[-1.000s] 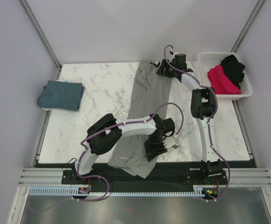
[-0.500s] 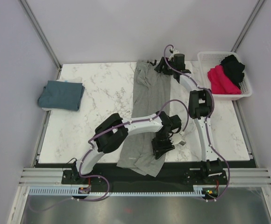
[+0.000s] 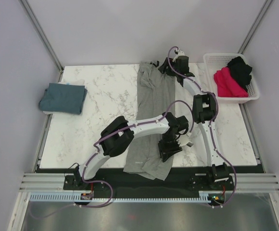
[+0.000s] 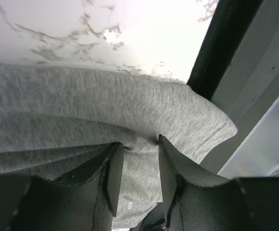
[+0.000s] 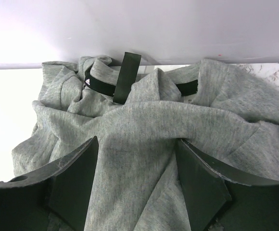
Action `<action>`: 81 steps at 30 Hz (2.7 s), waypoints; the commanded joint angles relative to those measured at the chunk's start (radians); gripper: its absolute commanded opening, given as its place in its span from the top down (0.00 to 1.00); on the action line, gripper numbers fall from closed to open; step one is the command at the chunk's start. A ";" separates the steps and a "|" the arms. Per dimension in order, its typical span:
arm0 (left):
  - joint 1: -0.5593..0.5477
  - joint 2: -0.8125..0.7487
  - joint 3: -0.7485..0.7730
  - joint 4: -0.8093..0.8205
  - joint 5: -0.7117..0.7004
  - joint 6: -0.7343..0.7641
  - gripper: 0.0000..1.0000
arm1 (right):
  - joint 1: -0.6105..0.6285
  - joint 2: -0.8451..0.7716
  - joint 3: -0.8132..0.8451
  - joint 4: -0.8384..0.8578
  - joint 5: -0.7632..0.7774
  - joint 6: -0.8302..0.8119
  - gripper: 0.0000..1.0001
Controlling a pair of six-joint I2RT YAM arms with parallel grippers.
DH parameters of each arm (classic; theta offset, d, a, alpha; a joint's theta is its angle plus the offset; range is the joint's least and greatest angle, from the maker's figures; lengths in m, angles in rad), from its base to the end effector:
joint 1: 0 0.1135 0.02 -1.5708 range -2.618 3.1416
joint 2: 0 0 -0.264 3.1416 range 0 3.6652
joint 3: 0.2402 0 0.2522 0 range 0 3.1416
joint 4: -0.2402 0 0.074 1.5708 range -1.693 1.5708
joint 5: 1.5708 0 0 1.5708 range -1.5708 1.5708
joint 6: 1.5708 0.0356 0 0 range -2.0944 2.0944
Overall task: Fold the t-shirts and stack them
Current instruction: Fold the tshirt
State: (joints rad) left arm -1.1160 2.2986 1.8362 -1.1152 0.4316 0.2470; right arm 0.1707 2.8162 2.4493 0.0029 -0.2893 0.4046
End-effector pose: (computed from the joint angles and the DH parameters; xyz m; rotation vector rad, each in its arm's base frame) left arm 0.1803 -0.4026 0.1487 -1.8246 -2.2528 0.5723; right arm 0.6106 0.1156 0.1275 0.0334 1.9760 0.6591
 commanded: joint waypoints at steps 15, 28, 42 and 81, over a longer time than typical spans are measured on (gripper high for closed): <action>-0.007 -0.361 0.066 0.006 -0.062 0.090 0.38 | -0.119 -0.487 -0.189 0.062 -0.137 0.028 0.21; 0.505 -0.300 0.252 0.129 -0.045 0.002 0.35 | -0.143 -0.822 -0.726 -0.060 -0.249 0.131 0.21; 0.777 0.048 0.445 0.495 0.268 -0.156 0.23 | -0.111 -0.658 -0.740 0.043 -0.313 0.180 0.20; 0.797 0.386 0.592 0.716 0.253 -0.407 0.09 | -0.086 -0.241 -0.394 -0.026 -0.177 0.168 0.19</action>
State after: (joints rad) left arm -0.3218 2.6652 2.3745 -0.4515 0.6842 -0.1085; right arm 0.0929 2.5484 2.0098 0.0105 -0.5323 0.5900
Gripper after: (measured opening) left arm 0.904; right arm 0.807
